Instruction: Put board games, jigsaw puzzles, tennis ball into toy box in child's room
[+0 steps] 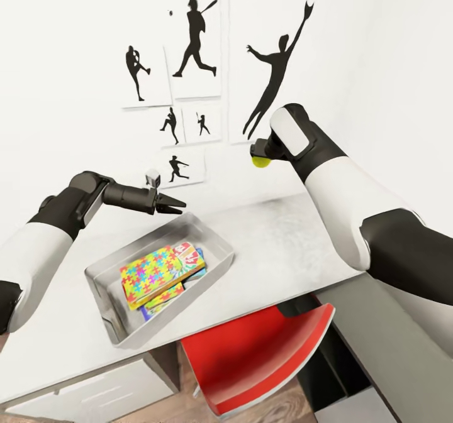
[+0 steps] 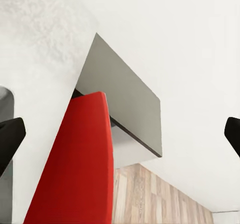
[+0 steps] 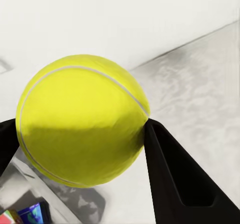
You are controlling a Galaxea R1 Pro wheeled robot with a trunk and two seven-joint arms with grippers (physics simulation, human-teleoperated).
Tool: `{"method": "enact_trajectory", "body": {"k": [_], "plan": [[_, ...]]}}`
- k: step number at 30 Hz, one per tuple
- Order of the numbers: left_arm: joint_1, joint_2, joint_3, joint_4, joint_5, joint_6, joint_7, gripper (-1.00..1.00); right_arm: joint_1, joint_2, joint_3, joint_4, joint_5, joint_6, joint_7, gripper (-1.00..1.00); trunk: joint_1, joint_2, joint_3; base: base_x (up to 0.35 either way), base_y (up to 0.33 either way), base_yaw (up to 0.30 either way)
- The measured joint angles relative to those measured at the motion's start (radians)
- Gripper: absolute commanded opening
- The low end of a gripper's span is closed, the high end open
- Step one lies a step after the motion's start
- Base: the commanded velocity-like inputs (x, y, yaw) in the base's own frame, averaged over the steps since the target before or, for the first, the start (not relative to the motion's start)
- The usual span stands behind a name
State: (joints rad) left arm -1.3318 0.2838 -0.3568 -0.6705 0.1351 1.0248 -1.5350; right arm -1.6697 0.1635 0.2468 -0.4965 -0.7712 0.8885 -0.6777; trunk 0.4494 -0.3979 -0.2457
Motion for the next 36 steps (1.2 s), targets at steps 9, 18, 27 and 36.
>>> {"method": "enact_trajectory", "body": {"k": [9, 18, 27, 36], "plan": [[0.004, 0.005, 0.000, 0.007, 0.000, -0.006, 0.001, 1.00, 0.001, 0.000, 0.000, -0.003, -0.014, 0.000, 0.000, -1.00, 0.000, 0.000, 0.000, -0.001, 0.000, 0.004], [0.017, 0.008, 0.001, 0.008, 0.000, -0.008, 0.002, 1.00, 0.000, -0.002, 0.000, -0.002, -0.015, -0.001, 0.000, -1.00, 0.000, 0.000, 0.006, -0.004, 0.000, 0.065], [0.023, 0.012, 0.002, 0.008, 0.001, -0.008, 0.002, 1.00, 0.000, -0.002, 0.001, 0.000, -0.016, -0.003, 0.000, -1.00, 0.000, 0.000, 0.020, -0.038, 0.000, 0.090], [0.024, 0.013, 0.001, 0.008, 0.000, -0.020, 0.002, 1.00, 0.040, -0.001, 0.000, -0.002, -0.014, -0.005, 0.002, -1.00, 0.000, 0.000, 0.034, -0.002, 0.000, 0.070]]}}
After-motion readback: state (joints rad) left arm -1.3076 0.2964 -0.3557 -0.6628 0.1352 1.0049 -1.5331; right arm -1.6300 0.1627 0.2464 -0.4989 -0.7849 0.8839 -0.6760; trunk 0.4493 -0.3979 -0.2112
